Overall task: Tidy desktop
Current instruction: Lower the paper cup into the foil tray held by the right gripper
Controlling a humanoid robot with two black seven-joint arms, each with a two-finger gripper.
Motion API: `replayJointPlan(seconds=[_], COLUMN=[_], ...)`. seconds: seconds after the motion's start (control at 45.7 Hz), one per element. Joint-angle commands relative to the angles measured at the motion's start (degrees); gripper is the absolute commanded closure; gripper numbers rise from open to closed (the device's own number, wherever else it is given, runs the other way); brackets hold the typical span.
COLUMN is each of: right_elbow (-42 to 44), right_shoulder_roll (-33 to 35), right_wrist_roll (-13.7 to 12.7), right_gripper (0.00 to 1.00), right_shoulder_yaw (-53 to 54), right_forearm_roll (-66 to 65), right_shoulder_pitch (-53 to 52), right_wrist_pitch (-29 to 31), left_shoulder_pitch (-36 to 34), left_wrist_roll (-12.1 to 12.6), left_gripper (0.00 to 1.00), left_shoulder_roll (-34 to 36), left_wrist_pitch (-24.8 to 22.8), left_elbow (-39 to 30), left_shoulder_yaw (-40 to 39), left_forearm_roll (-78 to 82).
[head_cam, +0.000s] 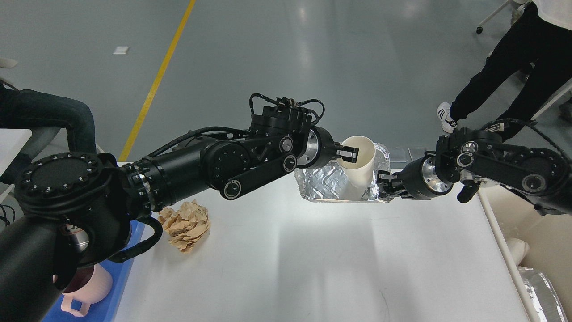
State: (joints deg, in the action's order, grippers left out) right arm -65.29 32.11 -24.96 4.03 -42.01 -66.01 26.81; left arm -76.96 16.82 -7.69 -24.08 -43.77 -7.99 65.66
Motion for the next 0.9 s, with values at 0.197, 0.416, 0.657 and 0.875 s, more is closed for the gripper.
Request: replayJointPlan(seconds=[0.197,0.416,0.657,0.875], right_elbow=[0.0,0.0,0.0,0.0], right_shoulder_roll=[0.0,0.0,0.1,0.0], right_wrist_roll=[0.0,0.0,0.0,0.0], right_gripper=[1.00,1.00,1.00,1.00], right_shoulder_yaw=[0.0,-0.1,-0.1,-0.1], right_forearm_roll=[0.0,0.0,0.0,0.0], right_shoulder_pitch=[0.0,0.0,0.1,0.1], right_wrist_pitch=[0.0,-0.1,-0.1,-0.1], left_shoulder_pitch=[0.0,-0.2,-0.5,-0.1], left_wrist_roll=[0.1,0.1,0.6,0.8], left_gripper=[0.13,0.13,0.12,0.12], left_shoulder_roll=[-0.3,-0.3,-0.4,-0.4], left_wrist_pitch=[0.0,-0.4,-0.5,-0.2], left_elbow=[0.0,0.0,0.0,0.1], left_shoulder_yaw=[-0.1,0.0,0.1,0.1], left_forearm_roll=[-0.2,-0.1,0.1,0.2])
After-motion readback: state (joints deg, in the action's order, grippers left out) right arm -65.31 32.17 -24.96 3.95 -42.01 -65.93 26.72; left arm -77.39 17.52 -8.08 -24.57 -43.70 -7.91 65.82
